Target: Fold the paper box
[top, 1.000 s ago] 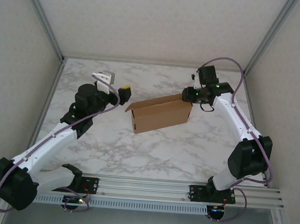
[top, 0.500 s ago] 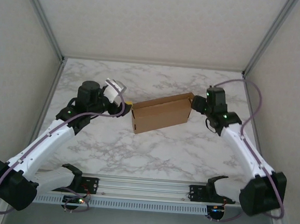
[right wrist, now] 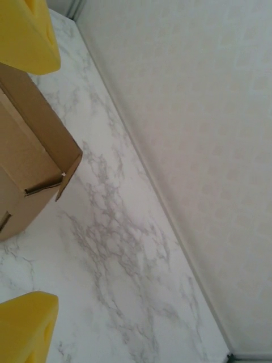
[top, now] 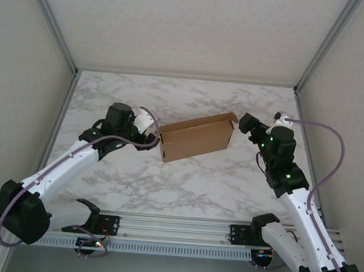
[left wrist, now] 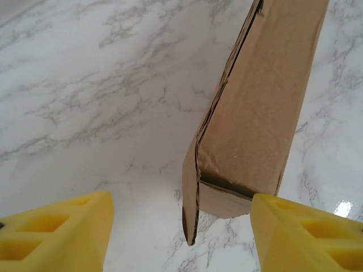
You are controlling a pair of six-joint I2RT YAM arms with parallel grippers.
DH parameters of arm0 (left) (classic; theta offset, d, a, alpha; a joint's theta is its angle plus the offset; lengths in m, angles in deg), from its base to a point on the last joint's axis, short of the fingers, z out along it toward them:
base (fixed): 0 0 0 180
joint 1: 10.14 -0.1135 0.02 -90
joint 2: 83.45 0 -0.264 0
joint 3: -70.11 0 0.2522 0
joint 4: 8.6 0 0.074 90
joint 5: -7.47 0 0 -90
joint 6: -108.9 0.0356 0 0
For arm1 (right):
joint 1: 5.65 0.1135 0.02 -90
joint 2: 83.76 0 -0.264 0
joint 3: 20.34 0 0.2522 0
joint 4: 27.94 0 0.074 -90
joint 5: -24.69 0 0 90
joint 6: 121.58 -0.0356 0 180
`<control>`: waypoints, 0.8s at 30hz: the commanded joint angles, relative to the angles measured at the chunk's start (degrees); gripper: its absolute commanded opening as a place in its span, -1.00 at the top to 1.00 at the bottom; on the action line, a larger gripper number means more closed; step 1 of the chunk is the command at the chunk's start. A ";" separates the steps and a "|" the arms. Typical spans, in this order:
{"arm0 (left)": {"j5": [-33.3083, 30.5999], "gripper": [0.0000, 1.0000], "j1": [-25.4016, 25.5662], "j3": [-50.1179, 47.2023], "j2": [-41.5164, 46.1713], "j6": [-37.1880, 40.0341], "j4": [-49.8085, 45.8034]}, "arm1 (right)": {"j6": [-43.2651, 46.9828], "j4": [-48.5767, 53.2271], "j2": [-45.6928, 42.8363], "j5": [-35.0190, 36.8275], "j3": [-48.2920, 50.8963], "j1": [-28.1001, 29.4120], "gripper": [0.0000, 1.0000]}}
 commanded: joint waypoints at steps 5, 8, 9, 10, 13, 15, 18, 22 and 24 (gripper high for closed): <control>2.27 0.18 0.60 3.14 -2.48 0.48 -1.00 | 3.00 5.70 4.53 -0.61 -6.30 -0.13 -0.98; 2.71 0.40 0.60 3.64 -2.48 0.69 -1.46 | 4.40 11.90 9.61 3.46 -10.67 -0.10 -0.96; 2.86 0.48 0.60 3.87 -2.48 0.80 -1.69 | 4.81 12.77 10.46 3.80 -11.41 -0.09 -0.97; 3.00 0.57 0.60 4.06 -2.48 1.01 -1.89 | 5.39 13.19 11.31 3.62 -12.06 0.04 -0.97; 3.09 0.78 0.60 4.22 -2.65 1.46 -2.10 | 6.87 12.58 12.88 1.91 -13.17 1.24 -0.98; 3.09 0.86 0.68 4.09 -2.83 1.57 -1.92 | 8.40 12.60 14.12 0.79 -13.84 1.50 -0.98; 3.25 0.91 0.68 3.96 -2.76 1.56 -1.62 | 12.87 15.14 17.33 -1.19 -16.94 1.54 -0.98; 3.09 0.94 0.94 3.43 -2.59 1.87 -1.27 | 13.20 13.94 19.43 3.10 -17.76 1.34 -0.97; 2.79 0.87 1.21 3.12 -2.48 2.08 -1.19 | 14.05 13.18 21.00 2.86 -18.08 0.98 -0.97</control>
